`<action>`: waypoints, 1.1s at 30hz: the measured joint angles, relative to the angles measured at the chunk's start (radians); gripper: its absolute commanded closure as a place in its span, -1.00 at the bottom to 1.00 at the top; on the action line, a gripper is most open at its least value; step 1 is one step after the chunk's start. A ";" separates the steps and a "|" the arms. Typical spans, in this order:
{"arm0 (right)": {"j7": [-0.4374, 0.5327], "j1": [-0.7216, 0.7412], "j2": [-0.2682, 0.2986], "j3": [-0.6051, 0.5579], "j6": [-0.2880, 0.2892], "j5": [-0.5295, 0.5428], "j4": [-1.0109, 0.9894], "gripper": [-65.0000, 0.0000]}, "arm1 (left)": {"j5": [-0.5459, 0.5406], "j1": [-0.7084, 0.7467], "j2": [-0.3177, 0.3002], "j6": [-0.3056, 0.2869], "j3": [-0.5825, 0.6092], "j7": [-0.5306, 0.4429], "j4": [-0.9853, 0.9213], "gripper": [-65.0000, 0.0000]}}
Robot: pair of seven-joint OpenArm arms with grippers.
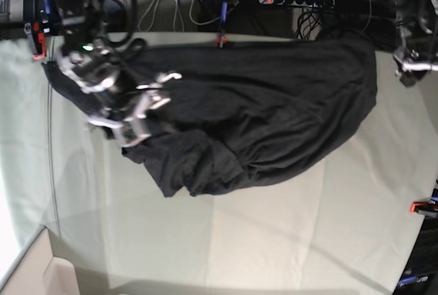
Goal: Layout the t-shirt on the table in an organized manner, then fold the t-shirt properly
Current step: 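Lower the shirt and reach the right gripper into the shirt's middle, then drag the grasped fabric outward with the right gripper to spread the shirt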
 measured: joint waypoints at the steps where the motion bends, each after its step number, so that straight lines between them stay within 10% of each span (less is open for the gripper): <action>1: -0.003 0.002 -0.001 -0.025 0.000 0.000 0.000 -0.18 | -0.001 0.008 0.006 0.000 -0.001 -0.001 -0.003 0.08; 10: 0.006 0.092 -0.001 -0.231 0.000 0.002 -0.162 -0.18 | 0.005 0.008 0.127 0.000 -0.129 0.006 0.027 0.09; 29: 0.003 0.355 -0.050 -0.201 -0.009 -0.002 -0.569 -0.16 | 0.005 -0.047 0.118 0.000 -0.127 0.005 0.036 0.09; 33: 0.010 0.380 -0.071 -0.213 -0.010 0.001 -0.613 0.19 | 0.009 -0.041 0.119 0.000 -0.132 0.006 0.036 0.09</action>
